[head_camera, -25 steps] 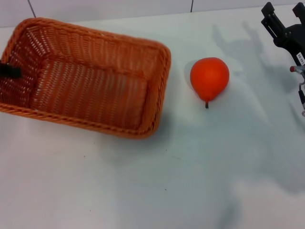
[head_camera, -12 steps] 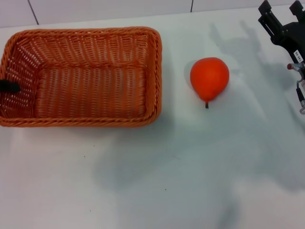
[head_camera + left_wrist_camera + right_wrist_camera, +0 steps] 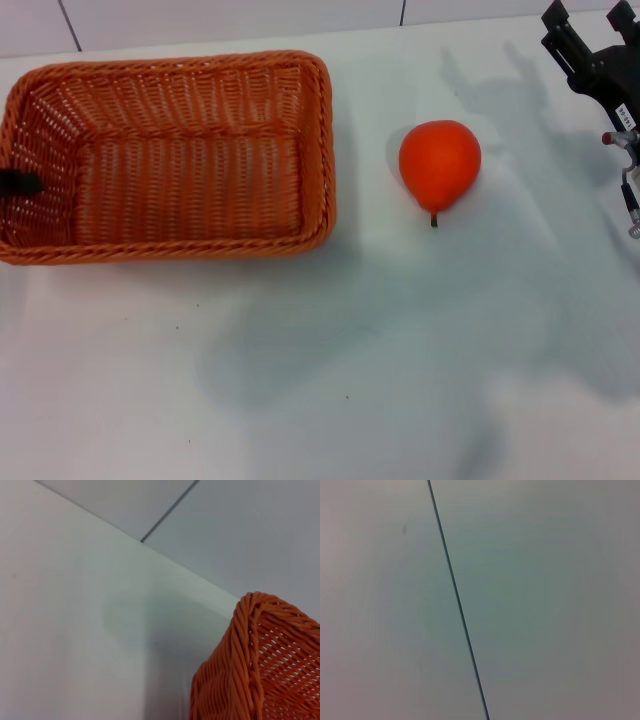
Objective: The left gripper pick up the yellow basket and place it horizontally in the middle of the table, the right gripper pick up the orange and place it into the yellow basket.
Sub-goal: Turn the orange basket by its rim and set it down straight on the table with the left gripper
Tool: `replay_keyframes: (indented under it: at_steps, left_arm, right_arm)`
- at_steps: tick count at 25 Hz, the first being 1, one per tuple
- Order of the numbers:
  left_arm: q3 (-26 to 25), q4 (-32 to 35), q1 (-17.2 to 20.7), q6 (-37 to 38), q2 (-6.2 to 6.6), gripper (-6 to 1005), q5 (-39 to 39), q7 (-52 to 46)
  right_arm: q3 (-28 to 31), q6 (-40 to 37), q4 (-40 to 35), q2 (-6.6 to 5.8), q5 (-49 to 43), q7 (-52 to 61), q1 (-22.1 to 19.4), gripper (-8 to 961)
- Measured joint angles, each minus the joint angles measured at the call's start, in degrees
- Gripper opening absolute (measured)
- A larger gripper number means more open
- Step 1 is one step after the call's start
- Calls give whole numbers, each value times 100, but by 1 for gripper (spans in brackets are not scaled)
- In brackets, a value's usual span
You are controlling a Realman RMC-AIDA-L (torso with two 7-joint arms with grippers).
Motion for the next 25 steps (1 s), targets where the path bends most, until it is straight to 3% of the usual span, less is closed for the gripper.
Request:
replay_keyframes:
  at_steps: [13, 25]
  left_arm:
    - [-29, 124, 81, -290, -140, 163, 0, 0]
    - [-29, 194, 65, -280, -163, 201, 2, 0]
  right_arm:
    - [0, 0, 0, 0, 0, 0, -26, 945]
    - [0, -18, 0, 0, -9, 0, -53, 939]
